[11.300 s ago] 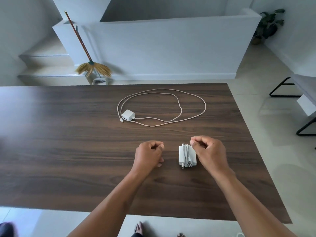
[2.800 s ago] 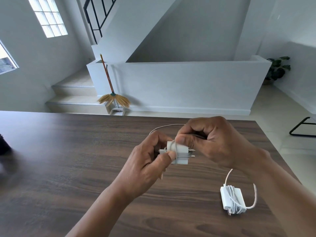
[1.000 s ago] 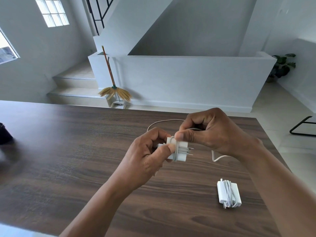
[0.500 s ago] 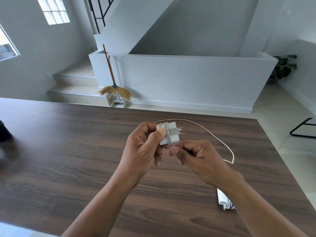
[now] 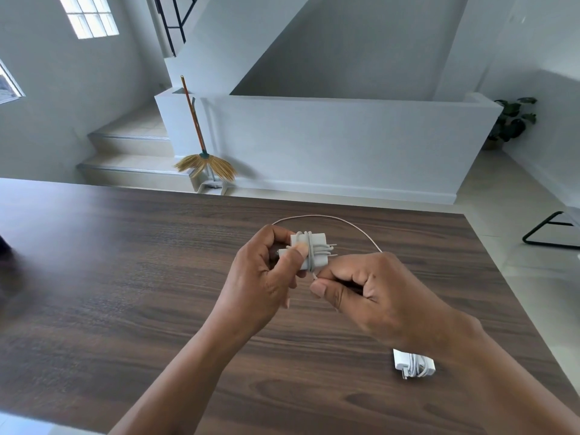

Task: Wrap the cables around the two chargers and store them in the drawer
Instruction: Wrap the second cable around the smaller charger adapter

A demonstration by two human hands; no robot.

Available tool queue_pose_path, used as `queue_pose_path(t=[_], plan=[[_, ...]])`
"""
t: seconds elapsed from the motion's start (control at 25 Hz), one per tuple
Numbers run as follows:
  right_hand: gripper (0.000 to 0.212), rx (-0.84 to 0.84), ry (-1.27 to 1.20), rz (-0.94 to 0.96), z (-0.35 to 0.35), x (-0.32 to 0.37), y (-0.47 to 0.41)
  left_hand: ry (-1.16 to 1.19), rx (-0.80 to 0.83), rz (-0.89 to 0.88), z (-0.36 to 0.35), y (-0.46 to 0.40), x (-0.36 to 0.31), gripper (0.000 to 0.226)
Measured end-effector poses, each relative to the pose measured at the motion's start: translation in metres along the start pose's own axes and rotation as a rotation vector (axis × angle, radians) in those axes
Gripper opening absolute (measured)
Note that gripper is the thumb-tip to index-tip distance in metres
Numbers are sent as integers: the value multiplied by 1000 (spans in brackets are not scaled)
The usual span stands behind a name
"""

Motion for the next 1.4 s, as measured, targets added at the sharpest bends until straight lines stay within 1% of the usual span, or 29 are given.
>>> queue_pose_path(t=[0.12, 0.24, 0.36, 0.44, 0.56, 0.68, 0.76, 0.84, 0.88, 0.96, 1.04, 1.12, 1.32, 1.4], plan=[[28, -23, 129, 69, 15, 11, -12, -61, 24, -37, 3, 3, -4, 8], [23, -40, 133, 48, 29, 16, -29, -94, 100, -36, 5, 9, -7, 10], [28, -13, -38, 2, 32, 11, -43, -28, 157, 6, 8, 12, -12, 23], [27, -20, -163, -30, 29, 2, -48, 17, 173, 7, 12, 11, -15, 30], [27, -39, -328, -140, 19, -20, -49, 89, 168, 39, 13, 13, -12, 31], [26, -66, -577, -278, -4, -42, -43, 249, 163, 116, 10, 15, -9, 31], [23, -88, -623, -300, -20, -53, -33, 339, 126, 135, 8, 12, -10, 30], [28, -131, -573, -316, -31, -56, -21, 327, 51, 118, 8, 7, -9, 25], [29, -168, -511, -317, -33, -55, -16, 304, 11, 115, 8, 5, -7, 22], [27, -208, -368, -257, -33, -48, -8, 273, -47, 125, 6, 3, -1, 16], [25, -180, -269, -169, -31, -38, -2, 244, -65, 138, 4, 4, 2, 16], [23, -155, -215, -124, -27, -30, 2, 189, -58, 121, 3, 5, 3, 15], [26, -59, -92, -151, -9, -16, 6, -30, -45, -7, 4, 6, 7, 8], [24, -16, -33, -117, 2, -3, 2, -63, -24, -20, 5, 8, 9, 7]])
Point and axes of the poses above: each hand's wrist, its own y-axis away from the middle knuckle, its own z-axis out of the back of the hand, x = y × z, the point moved 2 cm from there along -y, towards the middle knuckle, and after that the axes turned 13 degrees about -x, right-handed, at the moved point
